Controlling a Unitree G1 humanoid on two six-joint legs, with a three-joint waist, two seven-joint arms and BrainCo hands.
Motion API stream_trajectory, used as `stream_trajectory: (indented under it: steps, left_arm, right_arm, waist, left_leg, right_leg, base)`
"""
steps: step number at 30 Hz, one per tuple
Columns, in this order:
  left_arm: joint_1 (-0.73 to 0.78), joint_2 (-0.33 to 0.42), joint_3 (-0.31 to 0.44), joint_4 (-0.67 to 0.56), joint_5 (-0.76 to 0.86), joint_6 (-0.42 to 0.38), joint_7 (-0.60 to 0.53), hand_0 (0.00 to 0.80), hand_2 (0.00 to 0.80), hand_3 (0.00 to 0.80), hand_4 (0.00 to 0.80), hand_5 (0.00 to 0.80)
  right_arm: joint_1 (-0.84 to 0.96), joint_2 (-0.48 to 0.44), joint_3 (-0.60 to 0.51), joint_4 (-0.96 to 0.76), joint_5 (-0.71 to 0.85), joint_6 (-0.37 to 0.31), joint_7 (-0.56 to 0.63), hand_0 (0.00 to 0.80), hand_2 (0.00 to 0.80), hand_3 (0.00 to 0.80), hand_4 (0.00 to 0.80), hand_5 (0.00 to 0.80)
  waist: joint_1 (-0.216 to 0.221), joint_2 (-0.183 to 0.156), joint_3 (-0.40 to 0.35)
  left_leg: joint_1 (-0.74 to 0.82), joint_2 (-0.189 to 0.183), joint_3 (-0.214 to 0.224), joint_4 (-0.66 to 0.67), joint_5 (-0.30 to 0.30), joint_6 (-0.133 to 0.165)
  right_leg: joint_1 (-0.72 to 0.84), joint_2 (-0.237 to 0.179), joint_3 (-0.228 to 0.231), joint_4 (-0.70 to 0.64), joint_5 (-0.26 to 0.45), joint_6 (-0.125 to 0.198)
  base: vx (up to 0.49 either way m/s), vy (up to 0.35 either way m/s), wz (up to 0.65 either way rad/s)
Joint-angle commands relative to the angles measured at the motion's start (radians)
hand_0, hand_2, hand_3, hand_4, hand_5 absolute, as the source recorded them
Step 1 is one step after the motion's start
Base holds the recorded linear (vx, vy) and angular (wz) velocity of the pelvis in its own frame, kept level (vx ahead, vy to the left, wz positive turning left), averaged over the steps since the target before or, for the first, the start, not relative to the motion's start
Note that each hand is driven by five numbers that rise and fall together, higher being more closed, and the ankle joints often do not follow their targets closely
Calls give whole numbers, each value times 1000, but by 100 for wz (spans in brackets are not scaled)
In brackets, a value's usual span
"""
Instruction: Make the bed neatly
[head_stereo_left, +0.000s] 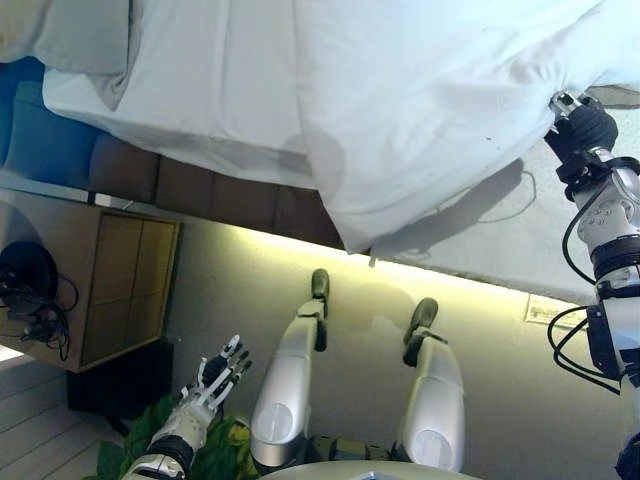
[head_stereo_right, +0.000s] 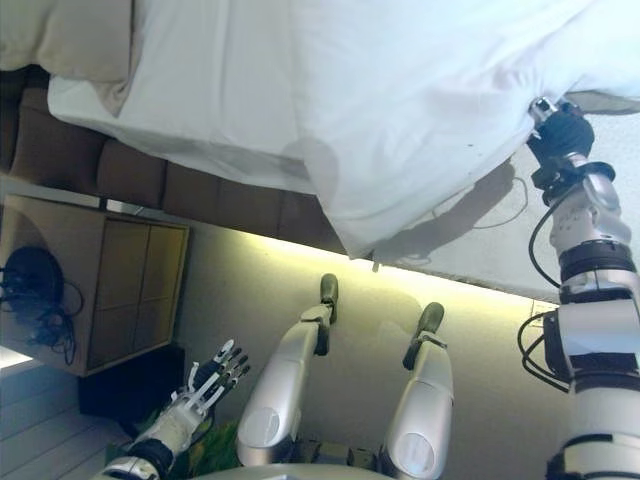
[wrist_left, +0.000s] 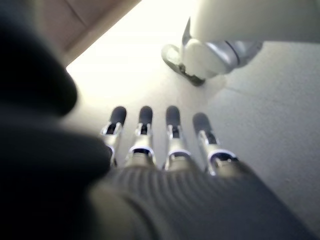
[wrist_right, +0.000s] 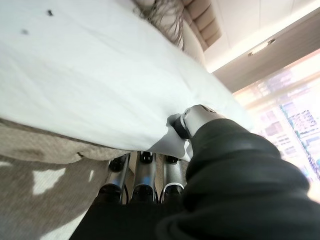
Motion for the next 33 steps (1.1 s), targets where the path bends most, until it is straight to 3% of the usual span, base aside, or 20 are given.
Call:
stream_trajectory:
  steps: [1, 8, 11, 17, 25, 33]
  left_arm:
    - [-11, 69, 16, -28, -55, -61, -44, 0, 0, 0, 0, 0]
    - [-121, 102, 17, -210, -175, -160, -7, 0, 0, 0, 0, 0]
    - [-194, 113, -25, -280, -156, -162, 0, 0, 0, 0, 0, 0]
    - [-343, 75, -204, -285, -22, -1, -11, 0, 0, 0, 0, 0]
    - [-531, -6, -408, -205, 52, 345, -32, 0, 0, 0, 0, 0]
    - [-655, -132, -459, -112, -100, 523, 28, 0, 0, 0, 0, 0]
  right_arm:
    - [-54, -42, 19, -80, 31, -10, 91, 800, 800, 800, 800, 800]
    - [-3, 25, 9, -88, 42, 16, 107, 800, 800, 800, 800, 800]
    - [8, 63, 17, -99, 55, 20, 101, 800, 800, 800, 800, 800]
    - [-29, 135, 70, -122, 63, 43, 87, 800, 800, 800, 800, 800]
    - [-79, 213, 174, -133, 70, 72, 73, 800, 800, 800, 800, 800]
    - [-134, 298, 233, -160, 83, 45, 27, 800, 800, 800, 800, 800]
  waist:
    - [13, -36, 1]
    - [19, -71, -57]
    - [18, -97, -87]
    - [-9, -125, -134]
    - [-58, -152, -165]
    - [-95, -185, -141]
  left_leg:
    - [50, 14, -36, 47, -86, -22]
    - [170, 32, -30, -77, -51, -40]
    - [217, 45, -24, -130, -37, -46]
    - [284, 71, -3, -200, -20, -57]
    - [311, 98, 16, -214, -18, -65]
    - [304, 106, 27, -216, -20, -67]
  right_leg:
    - [44, 17, -29, -86, 63, -16]
    - [181, 38, -57, -209, 93, -3]
    - [227, 51, -70, -256, 110, 1]
    - [290, 75, -72, -322, 132, 4]
    - [311, 104, -43, -343, 132, -3]
    - [295, 123, -13, -343, 136, -2]
  base:
    - [0, 0, 0]
    - [2, -5, 0]
    - [9, -52, -2]
    - [-2, -3, -4]
    - [-8, -29, -12]
    - [-45, -85, -10]
